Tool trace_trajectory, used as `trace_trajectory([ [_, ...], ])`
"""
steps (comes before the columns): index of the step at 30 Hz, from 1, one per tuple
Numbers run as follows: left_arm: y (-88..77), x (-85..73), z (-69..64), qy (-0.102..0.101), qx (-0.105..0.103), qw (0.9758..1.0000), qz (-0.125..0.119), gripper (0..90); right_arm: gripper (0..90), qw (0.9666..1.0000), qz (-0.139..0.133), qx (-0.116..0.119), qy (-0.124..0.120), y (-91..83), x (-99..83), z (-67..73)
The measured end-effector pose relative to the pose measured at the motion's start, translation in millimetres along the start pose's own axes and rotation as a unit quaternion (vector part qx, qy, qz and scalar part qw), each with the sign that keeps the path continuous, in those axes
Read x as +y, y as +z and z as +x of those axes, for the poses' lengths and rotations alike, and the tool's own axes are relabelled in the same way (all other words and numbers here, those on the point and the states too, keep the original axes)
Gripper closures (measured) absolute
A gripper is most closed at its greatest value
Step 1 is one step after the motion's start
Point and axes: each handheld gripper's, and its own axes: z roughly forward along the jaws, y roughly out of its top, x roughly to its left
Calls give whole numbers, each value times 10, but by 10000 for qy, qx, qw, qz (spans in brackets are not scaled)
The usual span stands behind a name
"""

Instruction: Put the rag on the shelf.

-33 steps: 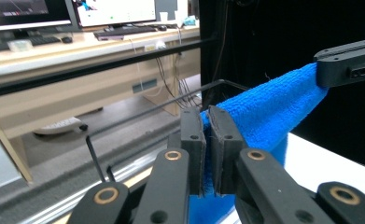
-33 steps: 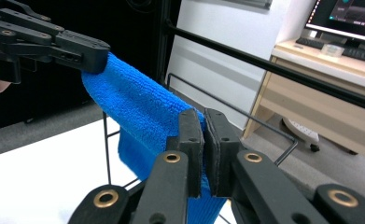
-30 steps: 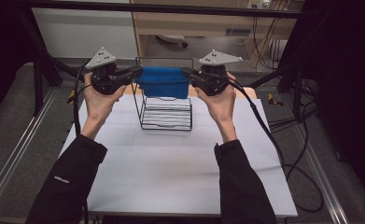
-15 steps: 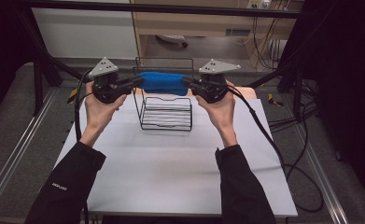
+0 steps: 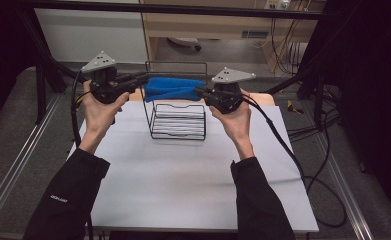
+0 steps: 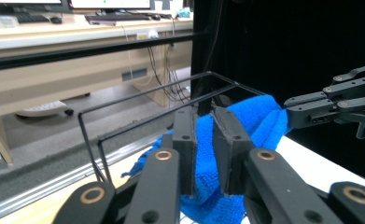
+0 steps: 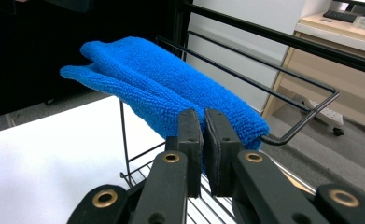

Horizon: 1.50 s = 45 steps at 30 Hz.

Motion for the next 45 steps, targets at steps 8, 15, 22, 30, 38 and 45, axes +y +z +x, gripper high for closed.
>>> trace_trajectory([
  [8,227,-163,-20,102,-123,9973,712,898,845,9999,50,25,-129,2,-18,18],
  [15,291,-259,-16,210,-132,9954,927,899,736,9998,109,75,-126,1,-23,32],
  [22,364,-348,-20,278,-81,9950,960,900,800,9997,84,207,117,40,-46,59],
  [30,420,-439,7,229,-55,9954,928,899,891,9981,301,59,530,123,-282,-45],
  [38,400,-462,16,145,-96,9961,864,860,804,9989,148,48,445,102,-327,-55],
  [45,239,-490,-18,134,-109,9959,889,710,556,9983,-51,170,559,-149,-264,-28],
])
